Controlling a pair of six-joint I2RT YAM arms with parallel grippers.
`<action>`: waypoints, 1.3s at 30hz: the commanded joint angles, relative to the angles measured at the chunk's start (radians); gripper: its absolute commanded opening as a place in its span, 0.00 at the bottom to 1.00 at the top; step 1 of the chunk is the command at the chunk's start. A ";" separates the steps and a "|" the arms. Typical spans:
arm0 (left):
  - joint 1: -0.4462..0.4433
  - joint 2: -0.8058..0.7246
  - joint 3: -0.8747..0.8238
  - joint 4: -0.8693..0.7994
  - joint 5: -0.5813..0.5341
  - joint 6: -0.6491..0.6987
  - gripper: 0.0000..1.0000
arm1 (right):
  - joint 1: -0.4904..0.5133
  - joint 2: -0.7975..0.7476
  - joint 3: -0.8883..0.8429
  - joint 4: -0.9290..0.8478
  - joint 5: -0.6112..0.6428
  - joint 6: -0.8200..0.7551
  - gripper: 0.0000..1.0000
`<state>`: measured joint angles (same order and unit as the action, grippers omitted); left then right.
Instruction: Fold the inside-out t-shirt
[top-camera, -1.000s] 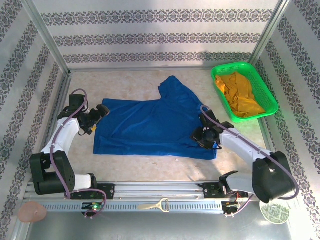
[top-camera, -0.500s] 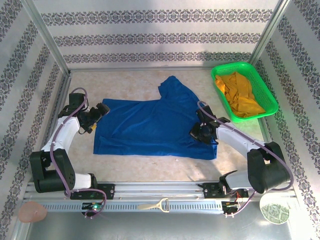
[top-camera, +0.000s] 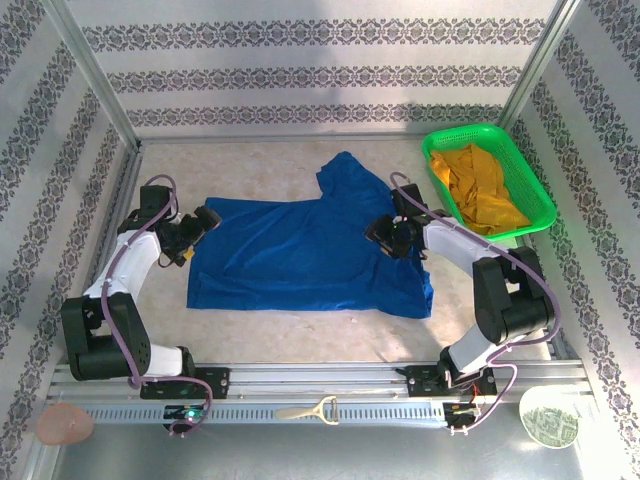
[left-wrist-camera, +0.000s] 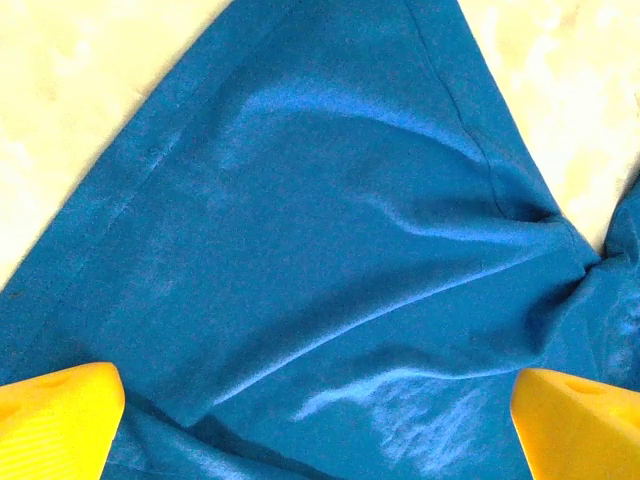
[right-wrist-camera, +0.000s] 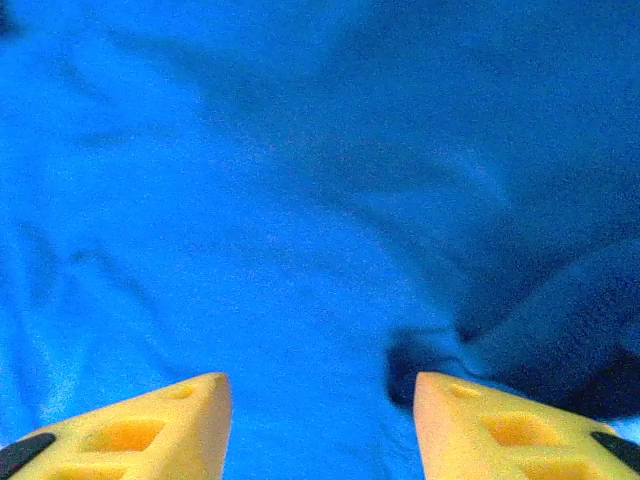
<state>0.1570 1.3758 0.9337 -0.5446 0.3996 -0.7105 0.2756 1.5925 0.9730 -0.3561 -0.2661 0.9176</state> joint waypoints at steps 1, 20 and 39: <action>-0.013 0.003 0.001 -0.016 0.024 0.025 1.00 | -0.030 -0.097 0.070 -0.019 -0.007 -0.093 0.53; -0.221 0.082 -0.144 0.203 0.033 -0.128 1.00 | -0.110 -0.590 -0.508 -0.326 0.164 0.025 0.55; -0.220 -0.131 -0.200 -0.048 -0.220 -0.084 1.00 | -0.139 -0.781 -0.493 -0.502 0.257 0.133 0.36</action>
<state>-0.0589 1.3270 0.6926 -0.4736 0.2584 -0.8162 0.1455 0.8543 0.4366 -0.7509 -0.0635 1.0214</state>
